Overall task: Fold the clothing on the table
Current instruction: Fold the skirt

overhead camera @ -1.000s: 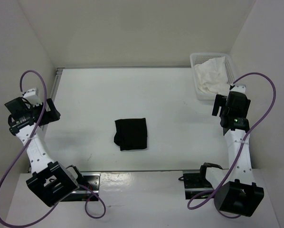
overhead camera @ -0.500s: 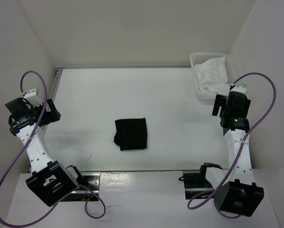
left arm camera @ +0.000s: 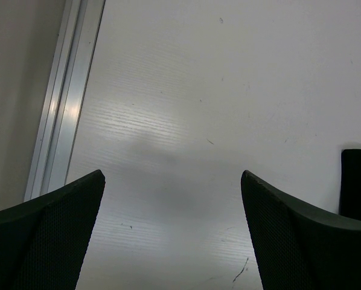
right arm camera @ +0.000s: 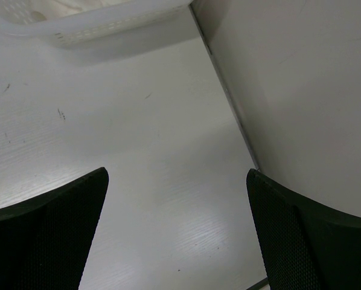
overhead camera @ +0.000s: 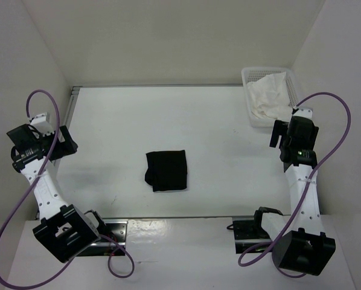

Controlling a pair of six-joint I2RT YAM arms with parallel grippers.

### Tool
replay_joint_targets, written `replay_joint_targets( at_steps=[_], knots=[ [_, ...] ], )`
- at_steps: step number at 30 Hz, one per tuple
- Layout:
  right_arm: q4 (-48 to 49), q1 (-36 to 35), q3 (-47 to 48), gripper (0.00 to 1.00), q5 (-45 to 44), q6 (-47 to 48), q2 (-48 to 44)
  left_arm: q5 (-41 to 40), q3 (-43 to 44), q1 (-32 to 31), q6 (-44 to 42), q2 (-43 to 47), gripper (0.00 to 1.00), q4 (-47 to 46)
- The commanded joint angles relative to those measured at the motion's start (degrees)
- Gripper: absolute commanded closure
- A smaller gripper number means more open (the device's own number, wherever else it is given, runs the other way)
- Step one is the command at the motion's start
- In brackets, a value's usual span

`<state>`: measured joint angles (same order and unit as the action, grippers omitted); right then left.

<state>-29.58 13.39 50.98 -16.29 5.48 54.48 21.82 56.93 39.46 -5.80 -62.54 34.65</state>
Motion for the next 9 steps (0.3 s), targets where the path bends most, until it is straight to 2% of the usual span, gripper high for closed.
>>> replay_joint_targets(
  at_steps=[1, 9],
  knots=[
    [3.3, -0.1, -0.4, 0.01, -0.4, 0.0, -0.8, 2.0, -0.4, 0.3, -0.4, 0.1, 0.01, -1.6],
    [3.3, -0.1, -0.4, 0.01, -0.4, 0.0, -0.8, 2.5, -0.4, 0.3, -0.4, 0.1, 0.01, -1.6]
  ],
)
